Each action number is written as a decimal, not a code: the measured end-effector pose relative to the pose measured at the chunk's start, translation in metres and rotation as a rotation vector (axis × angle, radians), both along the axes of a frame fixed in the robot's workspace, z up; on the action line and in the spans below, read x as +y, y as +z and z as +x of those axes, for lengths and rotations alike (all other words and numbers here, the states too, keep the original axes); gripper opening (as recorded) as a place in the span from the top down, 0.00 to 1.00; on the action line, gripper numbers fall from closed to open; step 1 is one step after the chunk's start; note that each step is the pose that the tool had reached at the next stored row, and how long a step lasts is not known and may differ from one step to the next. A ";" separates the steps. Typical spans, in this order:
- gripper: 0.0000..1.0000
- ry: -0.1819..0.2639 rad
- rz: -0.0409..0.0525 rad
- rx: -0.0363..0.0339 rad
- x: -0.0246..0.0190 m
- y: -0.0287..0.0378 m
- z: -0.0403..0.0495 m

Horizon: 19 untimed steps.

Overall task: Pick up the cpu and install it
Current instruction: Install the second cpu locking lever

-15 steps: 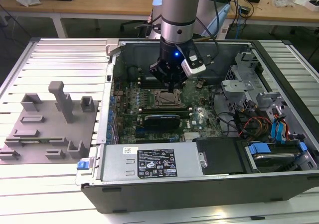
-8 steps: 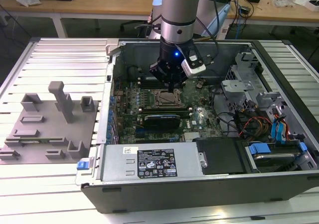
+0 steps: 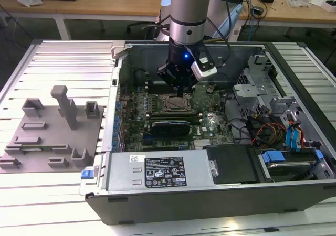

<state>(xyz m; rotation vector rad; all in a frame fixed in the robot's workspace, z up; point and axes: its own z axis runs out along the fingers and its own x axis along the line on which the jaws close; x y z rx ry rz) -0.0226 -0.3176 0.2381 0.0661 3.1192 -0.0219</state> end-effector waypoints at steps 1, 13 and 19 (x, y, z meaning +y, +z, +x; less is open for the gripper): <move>0.89 0.000 0.0003 -0.0001 -0.0008 -0.0001 0.0000; 0.89 0.000 0.0003 -0.0002 -0.0224 -0.0001 0.0000; 0.89 0.000 0.0003 -0.0002 -0.0358 -0.0002 -0.0001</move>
